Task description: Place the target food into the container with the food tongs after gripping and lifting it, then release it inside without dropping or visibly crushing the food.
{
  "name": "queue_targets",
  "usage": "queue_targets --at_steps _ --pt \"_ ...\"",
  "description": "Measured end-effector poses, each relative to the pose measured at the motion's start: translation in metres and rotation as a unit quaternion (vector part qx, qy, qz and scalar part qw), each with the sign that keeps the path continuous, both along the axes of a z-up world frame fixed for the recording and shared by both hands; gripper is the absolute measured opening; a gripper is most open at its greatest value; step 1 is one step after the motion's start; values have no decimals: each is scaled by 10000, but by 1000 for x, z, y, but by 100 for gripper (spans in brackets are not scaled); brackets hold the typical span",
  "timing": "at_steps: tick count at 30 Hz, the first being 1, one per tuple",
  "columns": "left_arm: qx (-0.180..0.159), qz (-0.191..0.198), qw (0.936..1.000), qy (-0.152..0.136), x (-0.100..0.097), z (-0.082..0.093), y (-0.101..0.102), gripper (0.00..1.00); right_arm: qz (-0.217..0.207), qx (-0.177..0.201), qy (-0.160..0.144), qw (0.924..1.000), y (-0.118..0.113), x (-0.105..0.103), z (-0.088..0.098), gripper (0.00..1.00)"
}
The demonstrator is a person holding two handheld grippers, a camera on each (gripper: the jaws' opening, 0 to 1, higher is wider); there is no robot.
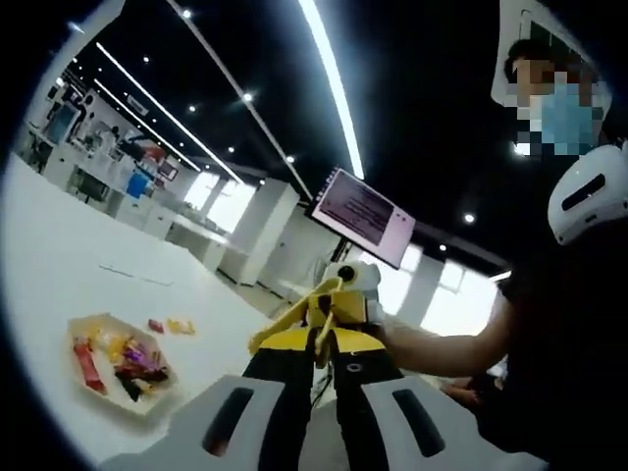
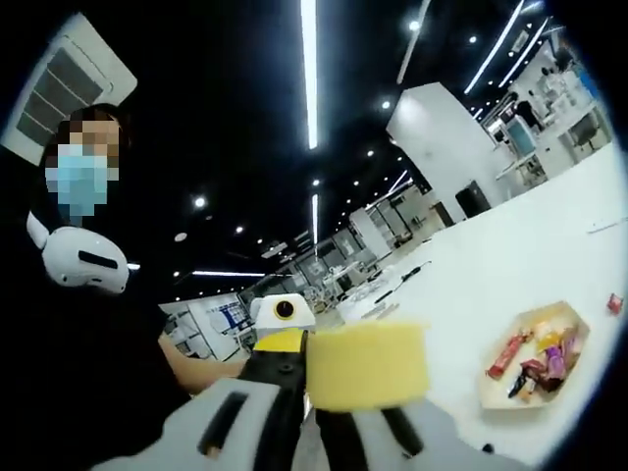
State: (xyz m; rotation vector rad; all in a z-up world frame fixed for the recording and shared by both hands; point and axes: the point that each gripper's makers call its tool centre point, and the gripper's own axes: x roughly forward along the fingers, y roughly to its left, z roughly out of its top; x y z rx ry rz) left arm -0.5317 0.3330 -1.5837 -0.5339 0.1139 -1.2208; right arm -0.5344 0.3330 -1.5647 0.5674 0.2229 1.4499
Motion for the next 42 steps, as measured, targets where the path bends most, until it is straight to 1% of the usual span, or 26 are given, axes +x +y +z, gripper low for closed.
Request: queue_targets --at_steps 1,3,5,8,9,10,11,12,14,17,19,21,22,24,25,27,30,31,32,33,34,36,37,39,41,42 --pt "79 13 10000 -36 -1 -2 0 3 -34 -37 -7 10000 1 -1 -1 1" --pt "9 -68 10000 -25 -6 0 -1 3 -31 24 -3 10000 0 -6 1 1" --pt "91 -34 9997 -218 -7 1 -3 3 -62 42 -87 9999 -2 -7 5 1" --pt "117 -147 9995 -234 -10 -1 -13 4 -235 378 -102 9990 -10 -2 18 1" --pt "177 -190 9994 -231 -11 -3 -16 3 -370 464 -216 9980 -13 1 22 1" --pt "261 -142 9989 -375 -13 -3 -18 0 -316 459 -219 9982 -15 -3 22 1" --pt "172 16 9988 -456 -10 2 -18 0 -237 389 -220 9987 -14 -6 21 1" --pt "197 -71 9990 -385 -14 1 -18 0 -229 413 -230 9986 -15 -6 22 1" --pt "-54 -172 9997 -191 -17 7 -17 0 -169 477 -196 9985 -17 -7 24 1" --pt "-201 -98 9995 -217 -15 12 -17 6 -195 462 -268 9984 -23 -5 28 1" --pt "-373 -68 9991 -164 -14 18 -16 14 -160 434 -277 9985 -28 -2 27 1" --pt "-380 -12 9992 -150 -9 20 -15 21 -158 439 -303 9985 -31 -2 27 1" --pt "-344 -30 9992 -176 -7 21 -17 18 -140 448 -311 9984 -30 -3 27 1" --pt "-155 -206 9993 -269 -10 19 -23 3 -84 457 -341 9983 -29 -6 27 1" --pt "-76 -281 9987 -429 -12 18 -26 4 -52 448 -375 9983 -28 -7 26 1" --pt "-108 -189 9992 -340 -10 19 -26 2 -49 445 -338 9984 -28 -4 26 1" --pt "-83 -244 9988 -410 -12 23 -26 1 9 504 -276 9983 -29 -4 29 1" --pt "-122 -276 9986 -433 -12 26 -26 0 85 586 -169 9981 -30 -4 31 2" --pt "-124 -266 9983 -497 -12 29 -26 0 69 585 -138 9982 -31 -2 31 4" --pt "61 -228 9972 -708 -13 30 -27 0 60 548 -165 9983 -32 -1 31 5" --pt "128 -172 9965 -806 -12 33 -26 0 68 441 -204 9988 -33 -1 29 7" --pt "83 -147 9966 -812 -12 41 -22 0 131 222 -231 9994 -35 -3 24 14" --pt "100 -176 9962 -842 -12 43 -22 0 324 98 -247 9991 -32 -12 22 18" --pt "174 -264 9956 -883 -15 45 -21 0 330 141 -410 9985 -33 -19 28 25" --pt "97 -260 9957 -879 -16 46 -18 0 469 69 -326 9983 -33 -27 28 31" --pt "85 -229 9959 -870 -16 44 -17 0 457 -9 -395 9982 -32 -30 28 33"
